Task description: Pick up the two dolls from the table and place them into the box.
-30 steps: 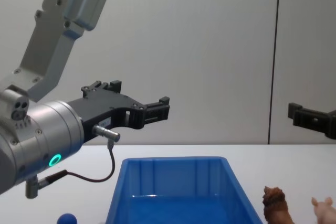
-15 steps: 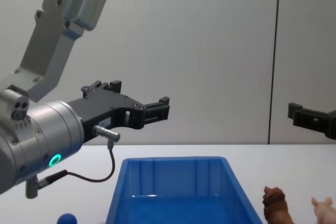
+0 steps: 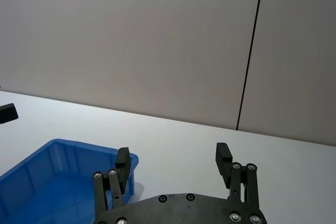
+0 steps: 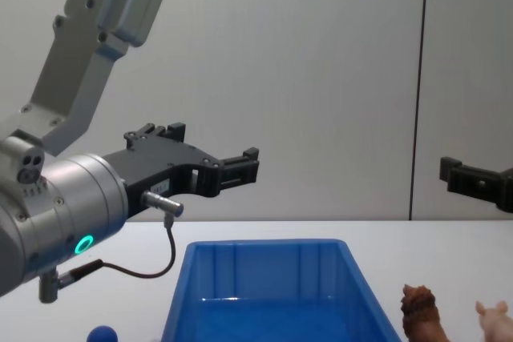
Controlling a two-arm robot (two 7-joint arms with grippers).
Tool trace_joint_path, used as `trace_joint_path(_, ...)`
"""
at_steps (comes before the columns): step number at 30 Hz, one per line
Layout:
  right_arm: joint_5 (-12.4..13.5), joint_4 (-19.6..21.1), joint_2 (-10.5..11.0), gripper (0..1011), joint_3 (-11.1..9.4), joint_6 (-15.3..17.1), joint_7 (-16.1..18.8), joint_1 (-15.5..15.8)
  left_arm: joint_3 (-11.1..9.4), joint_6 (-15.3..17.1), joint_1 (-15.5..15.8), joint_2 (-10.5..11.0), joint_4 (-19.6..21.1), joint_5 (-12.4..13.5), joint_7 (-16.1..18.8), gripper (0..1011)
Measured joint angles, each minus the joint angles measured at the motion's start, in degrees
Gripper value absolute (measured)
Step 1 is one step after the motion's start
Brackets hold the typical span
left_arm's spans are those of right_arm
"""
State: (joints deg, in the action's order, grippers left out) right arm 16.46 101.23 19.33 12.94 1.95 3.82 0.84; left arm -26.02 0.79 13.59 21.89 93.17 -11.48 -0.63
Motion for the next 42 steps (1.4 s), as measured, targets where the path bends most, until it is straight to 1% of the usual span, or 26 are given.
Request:
trace_joint_path(13,0.0,0.0,0.0,1001,0.0,0.0,0.0,0.0,0.0,0.0,0.0,0.0,0.0,0.0,0.0,1001)
trace_joint_path(18,-0.1,0.1,0.0,1001,-0.1,0.4,-0.7,0.2,0.0,0.0,0.0,0.0,0.0,0.0,0.0,1001)
trace_joint_path(30,-0.5,1.0,0.0,1001,-0.3,3.6,-4.3,1.8,0.0,0.0,0.0,0.0,0.0,0.0,0.0,1001)
trace_joint_path(42,-1.4,1.2,0.0,1001,-0.2,6.8,-6.5,3.5,0.0,0.0,0.0,0.0,0.0,0.0,0.0,1001)
